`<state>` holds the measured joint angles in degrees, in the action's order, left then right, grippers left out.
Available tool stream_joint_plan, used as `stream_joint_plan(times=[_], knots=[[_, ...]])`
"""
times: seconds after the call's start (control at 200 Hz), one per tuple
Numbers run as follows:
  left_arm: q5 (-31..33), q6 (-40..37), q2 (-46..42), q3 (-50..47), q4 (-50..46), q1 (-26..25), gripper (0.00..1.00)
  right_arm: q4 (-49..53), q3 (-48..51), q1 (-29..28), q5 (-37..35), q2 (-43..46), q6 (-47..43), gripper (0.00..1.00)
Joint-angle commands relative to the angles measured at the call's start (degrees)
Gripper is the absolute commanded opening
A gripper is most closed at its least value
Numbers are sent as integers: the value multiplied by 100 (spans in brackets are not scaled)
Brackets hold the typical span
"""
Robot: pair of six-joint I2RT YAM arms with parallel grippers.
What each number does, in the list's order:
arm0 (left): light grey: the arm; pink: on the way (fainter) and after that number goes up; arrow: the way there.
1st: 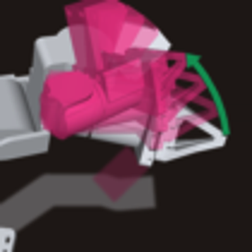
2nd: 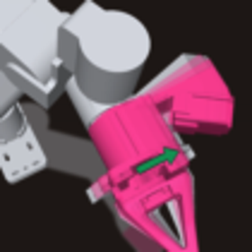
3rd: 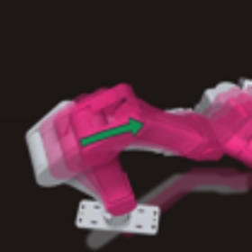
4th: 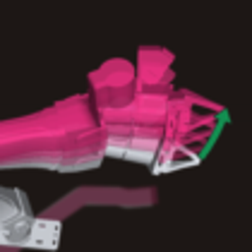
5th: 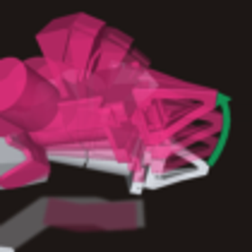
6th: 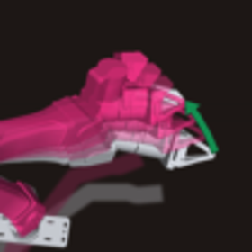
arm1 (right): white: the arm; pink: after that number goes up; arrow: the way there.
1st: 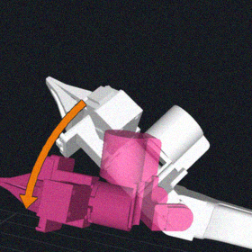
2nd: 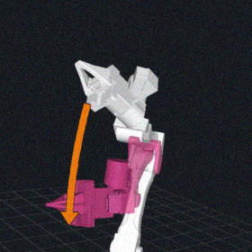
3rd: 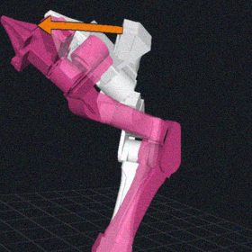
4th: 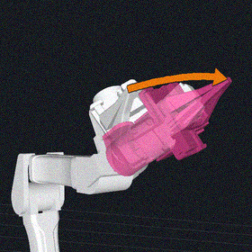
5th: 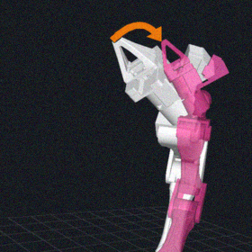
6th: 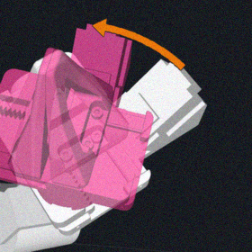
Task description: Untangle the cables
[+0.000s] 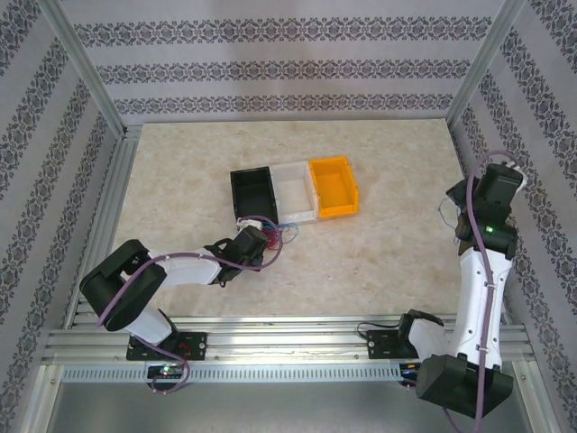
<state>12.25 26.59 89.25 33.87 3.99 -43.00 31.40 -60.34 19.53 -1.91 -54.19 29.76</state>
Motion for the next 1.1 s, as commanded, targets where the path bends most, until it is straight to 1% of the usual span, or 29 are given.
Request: stream_joint_plan(times=[0.0, 0.145, 0.225, 0.33, 0.41, 0.53, 0.68, 0.854, 0.959, 1.034, 1.094], knots=[[-1200, -567, 274, -161, -157, -69, 0, -231, -127, -473, 616, 21, -207, 0], [-1412, -815, -146, -218, 403, -182, 0, -570, -104, -1194, 829, 5, -27, 0], [-1463, -946, -282, -139, 458, -182, 0, -747, -141, -1659, 835, -131, 52, 0], [-1453, -1001, -336, -35, 521, -182, 0, -977, -195, -2280, 722, -516, 118, 0], [-1553, -1057, -297, 16, 581, -182, 0, -1078, -304, -2734, 493, -909, 175, 0], [-1638, -1099, -226, 93, 562, -182, 0, -1202, -552, -3231, 121, -1572, 127, 0], [-1581, -1110, -298, 119, 463, -183, 0, -1213, -909, -3412, -180, -2287, 168, 0], [-1472, -1086, -430, 111, 289, -189, 0, -1260, -1274, -3426, -312, -2774, 110, 0], [-1415, -1086, -453, 107, 252, -183, 0, -1355, -1455, -3421, -396, -2836, 13, 0], [-1377, -1086, -416, 124, 252, -187, 0, -1391, -1531, -3443, -676, -2722, 14, 0], [-1344, -1077, -359, 129, 289, -186, 0, -1404, -1560, -3466, -1030, -2580, -7, 0]])
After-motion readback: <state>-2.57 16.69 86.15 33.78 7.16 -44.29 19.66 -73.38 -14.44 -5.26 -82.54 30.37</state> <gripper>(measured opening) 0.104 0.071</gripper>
